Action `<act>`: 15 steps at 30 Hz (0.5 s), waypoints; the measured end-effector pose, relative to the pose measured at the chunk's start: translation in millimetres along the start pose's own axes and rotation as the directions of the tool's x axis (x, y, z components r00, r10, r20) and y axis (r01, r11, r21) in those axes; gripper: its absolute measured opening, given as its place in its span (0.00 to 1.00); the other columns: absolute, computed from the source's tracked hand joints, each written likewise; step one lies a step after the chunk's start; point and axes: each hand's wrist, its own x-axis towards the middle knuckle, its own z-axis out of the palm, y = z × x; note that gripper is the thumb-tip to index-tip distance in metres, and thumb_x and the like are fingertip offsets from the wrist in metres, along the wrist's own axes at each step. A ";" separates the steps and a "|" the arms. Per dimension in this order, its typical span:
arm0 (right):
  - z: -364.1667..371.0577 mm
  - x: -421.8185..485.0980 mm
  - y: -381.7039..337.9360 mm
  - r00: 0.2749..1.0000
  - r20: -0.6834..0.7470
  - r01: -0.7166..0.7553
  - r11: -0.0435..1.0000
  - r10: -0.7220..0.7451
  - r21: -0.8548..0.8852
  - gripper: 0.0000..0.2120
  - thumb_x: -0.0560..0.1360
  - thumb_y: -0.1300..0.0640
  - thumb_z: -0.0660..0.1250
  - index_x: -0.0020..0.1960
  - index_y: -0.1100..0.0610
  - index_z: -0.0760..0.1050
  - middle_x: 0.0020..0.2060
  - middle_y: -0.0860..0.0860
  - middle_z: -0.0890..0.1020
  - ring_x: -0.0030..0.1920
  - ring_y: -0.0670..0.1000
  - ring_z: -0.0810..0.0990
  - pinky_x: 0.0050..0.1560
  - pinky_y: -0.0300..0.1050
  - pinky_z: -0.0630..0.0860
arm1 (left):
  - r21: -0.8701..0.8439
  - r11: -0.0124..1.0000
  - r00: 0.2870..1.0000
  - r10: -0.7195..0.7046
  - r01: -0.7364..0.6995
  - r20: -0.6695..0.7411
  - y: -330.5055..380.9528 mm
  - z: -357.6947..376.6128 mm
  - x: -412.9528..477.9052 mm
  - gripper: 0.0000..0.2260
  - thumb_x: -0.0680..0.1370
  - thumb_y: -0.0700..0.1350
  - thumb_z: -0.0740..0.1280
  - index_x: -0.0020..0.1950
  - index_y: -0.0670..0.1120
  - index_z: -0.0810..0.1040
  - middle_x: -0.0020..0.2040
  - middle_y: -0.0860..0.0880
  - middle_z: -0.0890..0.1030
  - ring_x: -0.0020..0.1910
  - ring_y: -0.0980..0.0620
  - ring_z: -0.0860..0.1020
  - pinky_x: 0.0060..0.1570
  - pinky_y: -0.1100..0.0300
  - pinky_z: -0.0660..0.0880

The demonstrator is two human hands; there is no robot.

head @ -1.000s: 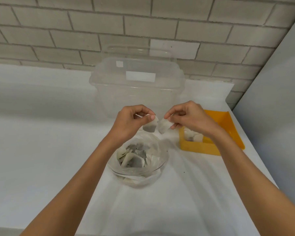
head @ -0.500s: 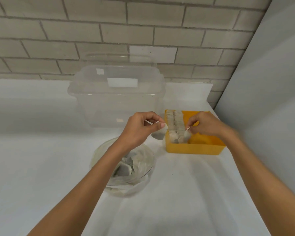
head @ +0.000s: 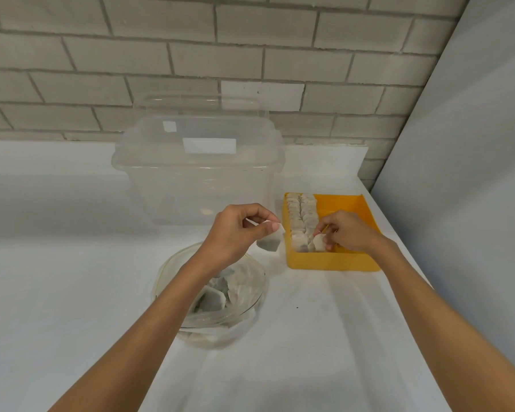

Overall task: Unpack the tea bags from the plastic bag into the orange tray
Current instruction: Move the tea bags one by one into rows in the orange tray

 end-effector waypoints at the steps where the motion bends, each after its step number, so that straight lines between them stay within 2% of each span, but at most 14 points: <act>1: -1.8 -0.1 0.2 1.000 0.006 0.000 1.000 0.000 -0.004 0.16 0.72 0.74 0.62 0.48 0.56 0.80 0.32 0.56 0.83 0.36 0.47 0.82 0.41 0.38 0.74 | 0.001 1.000 1.000 0.001 -0.001 0.001 0.3 0.5 -0.2 0.01 0.74 0.45 0.73 0.44 0.49 0.84 0.38 0.56 0.82 0.36 0.56 0.75 0.38 0.71 0.70; 3: -6.0 0.0 1.4 0.999 0.045 -0.017 1.000 0.017 0.005 0.15 0.74 0.72 0.62 0.49 0.56 0.80 0.33 0.55 0.82 0.36 0.48 0.81 0.44 0.43 0.76 | 0.006 1.000 1.000 0.000 0.000 0.001 0.7 1.4 0.0 0.01 0.74 0.45 0.72 0.44 0.49 0.84 0.38 0.56 0.82 0.36 0.57 0.75 0.38 0.71 0.70; 9: -9.0 3.1 1.8 0.979 0.180 -0.099 0.994 0.090 0.042 0.15 0.74 0.73 0.60 0.52 0.58 0.79 0.31 0.53 0.75 0.34 0.50 0.75 0.37 0.44 0.73 | -0.001 1.000 1.000 -0.006 0.006 0.009 -0.1 2.4 1.7 0.02 0.74 0.46 0.72 0.44 0.49 0.84 0.39 0.54 0.83 0.36 0.56 0.76 0.40 0.68 0.72; 11: -3.1 5.2 1.1 0.983 0.161 -0.103 0.993 0.093 0.054 0.15 0.74 0.73 0.60 0.52 0.58 0.78 0.31 0.53 0.75 0.34 0.51 0.75 0.38 0.46 0.73 | -0.008 1.000 1.000 -0.008 0.008 0.013 -0.9 3.3 2.0 0.02 0.74 0.45 0.72 0.44 0.48 0.84 0.40 0.53 0.83 0.36 0.55 0.76 0.41 0.66 0.72; 15: 8.8 8.3 3.0 0.997 0.030 -0.068 0.994 0.066 0.084 0.14 0.74 0.74 0.59 0.49 0.58 0.77 0.34 0.55 0.77 0.35 0.53 0.80 0.44 0.50 0.79 | -0.011 1.000 1.000 -0.015 0.015 0.010 -3.6 4.0 2.5 0.01 0.74 0.45 0.73 0.43 0.49 0.84 0.39 0.52 0.83 0.36 0.55 0.76 0.42 0.63 0.73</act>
